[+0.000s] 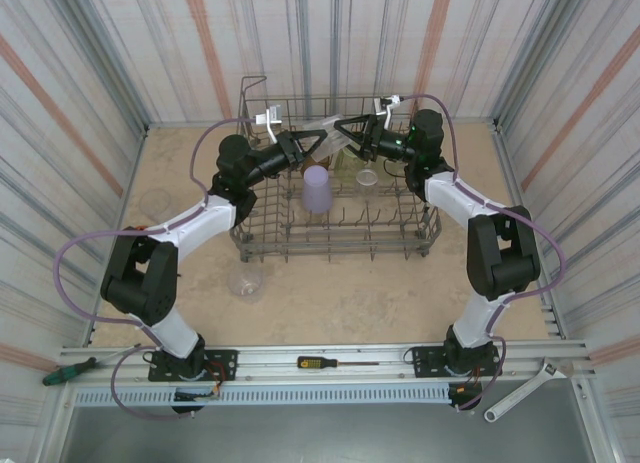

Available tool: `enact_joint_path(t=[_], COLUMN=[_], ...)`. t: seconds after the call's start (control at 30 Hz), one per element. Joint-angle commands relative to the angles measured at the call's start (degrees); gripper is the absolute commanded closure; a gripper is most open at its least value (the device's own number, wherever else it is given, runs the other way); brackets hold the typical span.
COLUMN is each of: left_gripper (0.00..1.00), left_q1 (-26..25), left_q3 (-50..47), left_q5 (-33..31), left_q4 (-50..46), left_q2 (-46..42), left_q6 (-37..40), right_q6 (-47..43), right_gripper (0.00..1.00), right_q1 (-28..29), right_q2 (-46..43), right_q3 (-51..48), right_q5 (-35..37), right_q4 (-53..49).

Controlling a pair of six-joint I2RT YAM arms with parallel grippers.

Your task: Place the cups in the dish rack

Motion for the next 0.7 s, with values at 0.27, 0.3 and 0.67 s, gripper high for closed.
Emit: enact_joint_path(t=[0.27, 0.3, 0.67], left_gripper=[0.93, 0.92, 0.47], left_q1=[-0.4, -0.4, 1.4], left_q3=[-1.5, -1.6, -2.4], left_q5=[0.6, 0.4, -1.4], left_q4=[-9.3, -9.9, -21.0], left_q2=[-5.8, -6.2, -12.8], left_q6=[6.0, 6.4, 11.3], right_q6=[-2.2, -2.5, -15.2], right_gripper=[0.46, 0.46, 0.45], right_q1=[1.3, 1.5, 3.3], right_q2=[1.2, 1.3, 0.8], right_q3=[3.7, 3.7, 8.7], right_q5=[0.0, 0.0, 0.3], right_q4=[2.0, 1.9, -12.3])
